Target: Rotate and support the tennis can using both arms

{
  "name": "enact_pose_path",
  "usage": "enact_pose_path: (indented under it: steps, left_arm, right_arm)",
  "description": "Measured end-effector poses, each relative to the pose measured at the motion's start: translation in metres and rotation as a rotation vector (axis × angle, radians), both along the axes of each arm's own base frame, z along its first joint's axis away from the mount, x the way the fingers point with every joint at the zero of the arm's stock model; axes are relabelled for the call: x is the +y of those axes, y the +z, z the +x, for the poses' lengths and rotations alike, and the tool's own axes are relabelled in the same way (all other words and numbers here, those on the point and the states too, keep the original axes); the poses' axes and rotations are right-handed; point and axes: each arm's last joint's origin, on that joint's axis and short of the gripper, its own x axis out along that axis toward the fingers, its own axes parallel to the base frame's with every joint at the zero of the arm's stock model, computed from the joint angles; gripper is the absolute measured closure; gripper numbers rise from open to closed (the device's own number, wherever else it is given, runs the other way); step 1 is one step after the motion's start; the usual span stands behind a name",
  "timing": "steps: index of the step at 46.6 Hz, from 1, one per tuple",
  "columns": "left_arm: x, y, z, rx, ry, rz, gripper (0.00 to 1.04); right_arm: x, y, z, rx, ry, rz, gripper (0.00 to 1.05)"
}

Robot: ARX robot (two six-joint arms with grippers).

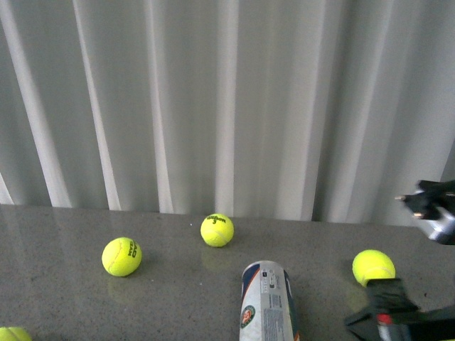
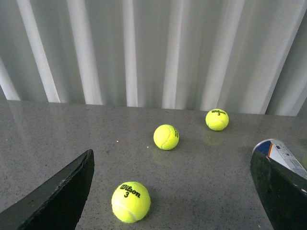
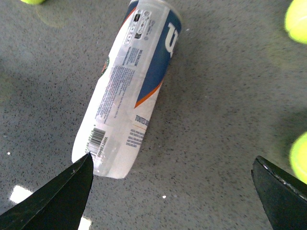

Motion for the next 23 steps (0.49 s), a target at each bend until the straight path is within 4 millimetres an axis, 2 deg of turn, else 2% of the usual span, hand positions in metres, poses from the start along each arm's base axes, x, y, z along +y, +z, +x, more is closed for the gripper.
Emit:
enact_pose_path:
  steps: [8, 23]
  left_arm:
    - [0.0, 0.0, 0.0, 0.0, 0.0, 0.0, 0.07]
    - [0.0, 0.0, 0.0, 0.0, 0.0, 0.0, 0.07]
  right_arm:
    - [0.034, -0.025, 0.038, 0.115, 0.003, 0.022, 0.07]
    - [0.065, -0.039, 0.077, 0.206, -0.024, 0.107, 0.07]
